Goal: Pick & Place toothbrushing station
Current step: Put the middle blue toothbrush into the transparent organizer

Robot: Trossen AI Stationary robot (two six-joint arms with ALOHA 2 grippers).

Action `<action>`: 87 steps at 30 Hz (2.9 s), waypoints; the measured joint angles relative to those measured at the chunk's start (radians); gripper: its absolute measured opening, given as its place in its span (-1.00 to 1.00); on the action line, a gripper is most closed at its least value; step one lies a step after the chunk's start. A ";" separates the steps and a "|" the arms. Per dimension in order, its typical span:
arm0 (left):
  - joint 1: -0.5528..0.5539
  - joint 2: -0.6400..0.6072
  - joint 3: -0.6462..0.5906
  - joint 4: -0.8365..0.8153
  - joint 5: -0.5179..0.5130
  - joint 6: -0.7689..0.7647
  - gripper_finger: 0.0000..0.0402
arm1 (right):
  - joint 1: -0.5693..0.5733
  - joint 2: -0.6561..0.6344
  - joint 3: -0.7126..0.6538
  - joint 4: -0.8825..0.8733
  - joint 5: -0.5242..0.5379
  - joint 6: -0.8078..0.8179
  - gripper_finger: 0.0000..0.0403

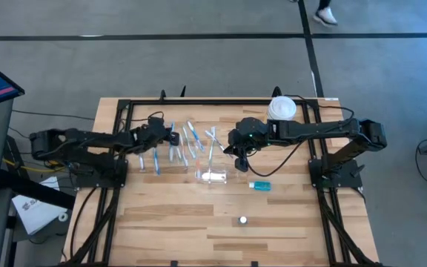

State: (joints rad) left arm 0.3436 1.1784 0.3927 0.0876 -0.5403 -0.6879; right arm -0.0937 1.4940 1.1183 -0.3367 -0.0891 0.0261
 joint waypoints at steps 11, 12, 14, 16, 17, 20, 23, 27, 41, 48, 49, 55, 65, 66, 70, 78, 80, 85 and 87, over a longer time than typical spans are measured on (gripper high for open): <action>-0.194 -0.231 0.000 0.004 -0.135 0.117 -1.00 | 0.000 0.000 0.000 0.002 0.000 0.000 -1.00; -0.212 -0.246 0.000 0.007 -0.145 0.133 -1.00 | 0.000 0.000 0.000 0.007 0.000 0.000 -1.00; -0.244 -0.270 0.000 0.016 -0.154 0.161 -1.00 | 0.000 0.000 0.001 0.022 0.000 0.000 -1.00; -0.277 -0.286 0.000 0.048 -0.163 0.190 -1.00 | 0.000 0.000 0.001 0.039 0.000 0.000 -1.00; -0.292 -0.292 0.000 0.066 -0.169 0.208 -1.00 | 0.000 0.000 0.001 0.044 0.000 0.000 -1.00; -0.333 -0.301 0.000 0.133 -0.170 0.265 -1.00 | 0.000 0.000 0.001 0.065 0.000 0.000 -1.00; -0.373 -0.302 0.000 0.214 -0.170 0.323 -1.00 | 0.000 0.000 0.001 0.093 0.000 0.000 -1.00; -0.425 -0.302 0.000 0.311 -0.170 0.390 -1.00 | 0.000 0.000 0.001 0.119 0.000 0.000 -1.00; -0.561 -0.236 0.000 0.623 -0.144 0.596 -1.00 | 0.002 0.000 0.001 0.276 -0.060 0.000 -1.00; -0.561 -0.127 0.000 0.858 -0.035 0.671 -1.00 | 0.002 0.000 0.001 0.367 -0.149 0.000 -1.00; -0.561 -0.110 0.000 0.887 -0.023 0.681 -1.00 | 0.002 0.000 0.001 0.376 -0.150 0.000 -1.00; -0.561 -0.036 0.000 1.029 0.042 0.706 -1.00 | 0.002 0.000 0.001 0.405 -0.150 0.000 -1.00; -0.557 0.059 0.052 1.073 0.063 0.736 -1.00 | 0.002 -0.001 0.001 0.421 -0.149 0.078 -1.00; -0.557 0.072 0.060 1.071 0.063 0.739 -1.00 | 0.002 -0.001 0.001 0.420 -0.149 0.070 -1.00; -0.557 0.109 0.097 1.072 0.063 0.760 -1.00 | 0.009 -0.001 0.001 0.425 -0.195 0.031 -0.96; -0.557 0.173 0.147 1.070 0.086 0.770 -1.00 | 0.048 -0.001 0.001 0.466 -0.228 0.018 -0.60; -0.557 0.185 0.155 1.067 0.087 0.770 -1.00 | 0.048 -0.001 0.001 0.475 -0.227 0.019 -0.52; -0.557 0.200 0.171 1.068 0.098 0.787 -1.00 | 0.048 -0.001 0.001 0.476 -0.225 0.019 -0.41; -0.557 0.200 0.172 1.070 0.101 0.790 -1.00 | 0.048 0.000 0.001 0.481 -0.225 0.018 -0.39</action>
State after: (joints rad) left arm -0.2138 1.3781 0.5644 1.1578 -0.4393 0.1017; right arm -0.0460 1.4936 1.1191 0.1439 -0.3141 0.0444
